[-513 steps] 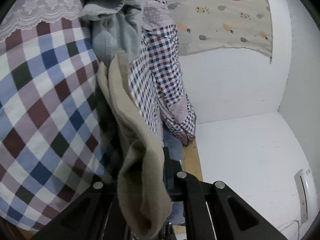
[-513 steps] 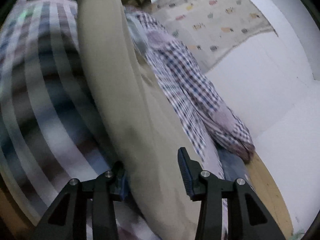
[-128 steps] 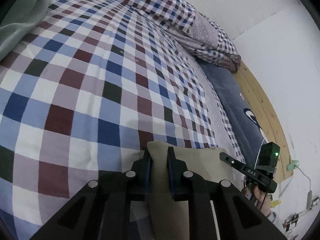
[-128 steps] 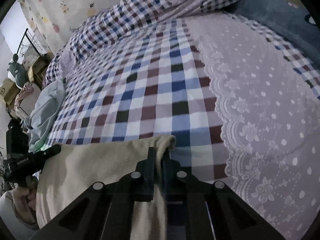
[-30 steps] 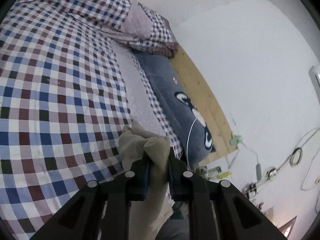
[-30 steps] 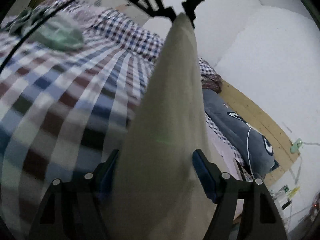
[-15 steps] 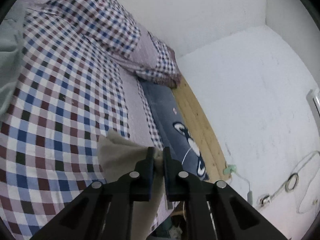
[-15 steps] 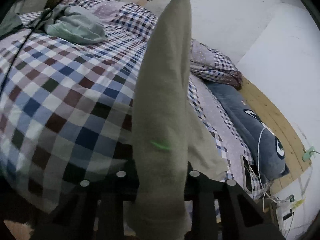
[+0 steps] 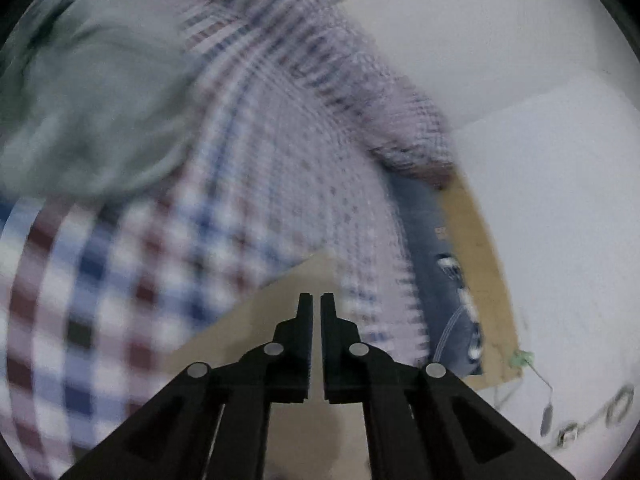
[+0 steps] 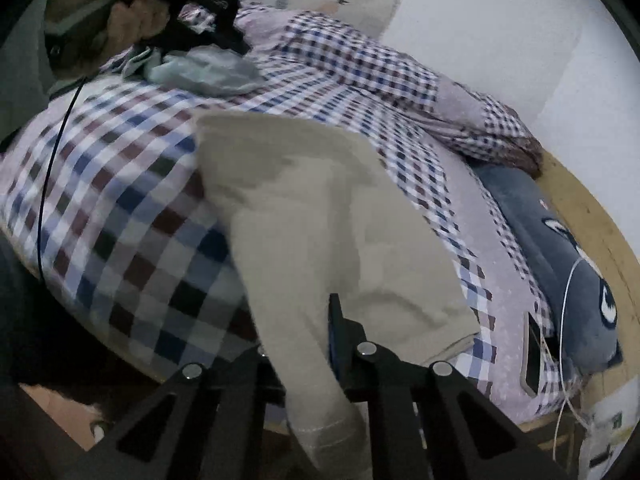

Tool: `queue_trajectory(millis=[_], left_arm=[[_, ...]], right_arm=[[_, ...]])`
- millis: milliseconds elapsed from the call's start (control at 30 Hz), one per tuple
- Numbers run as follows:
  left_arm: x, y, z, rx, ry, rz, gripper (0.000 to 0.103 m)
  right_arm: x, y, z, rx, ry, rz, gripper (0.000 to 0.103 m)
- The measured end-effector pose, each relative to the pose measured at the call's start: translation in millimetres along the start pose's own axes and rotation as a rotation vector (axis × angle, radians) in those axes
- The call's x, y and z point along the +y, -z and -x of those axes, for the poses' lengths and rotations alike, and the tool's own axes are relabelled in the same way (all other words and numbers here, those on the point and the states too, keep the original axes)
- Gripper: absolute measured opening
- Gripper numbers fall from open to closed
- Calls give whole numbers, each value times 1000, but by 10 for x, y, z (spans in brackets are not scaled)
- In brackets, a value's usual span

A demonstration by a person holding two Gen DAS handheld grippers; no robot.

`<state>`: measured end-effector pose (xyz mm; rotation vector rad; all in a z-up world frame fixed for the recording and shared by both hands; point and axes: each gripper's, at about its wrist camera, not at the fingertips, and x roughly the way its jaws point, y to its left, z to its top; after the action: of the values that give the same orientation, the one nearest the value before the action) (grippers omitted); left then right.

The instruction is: Fold clothes

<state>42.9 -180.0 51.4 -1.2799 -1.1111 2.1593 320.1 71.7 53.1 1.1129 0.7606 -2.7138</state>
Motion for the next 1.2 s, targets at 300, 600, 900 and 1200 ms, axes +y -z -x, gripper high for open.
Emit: queue_trajectory(millis=[300,600,900,1200], left_arm=[[525,575,-36,11,87,108,81],[421,689,-371,71,96,110,83],[198,477,-630,35,197,111,84],[145,587,-482,10,198,93,80]], right_arm=[[4,146,-146,-11,-31,6,7],[-9,188,-193,-33,-50,-15,7],[0,242,-183,-40,-47,-9,7],[-23,265,-247,-32,-45,-25,7]])
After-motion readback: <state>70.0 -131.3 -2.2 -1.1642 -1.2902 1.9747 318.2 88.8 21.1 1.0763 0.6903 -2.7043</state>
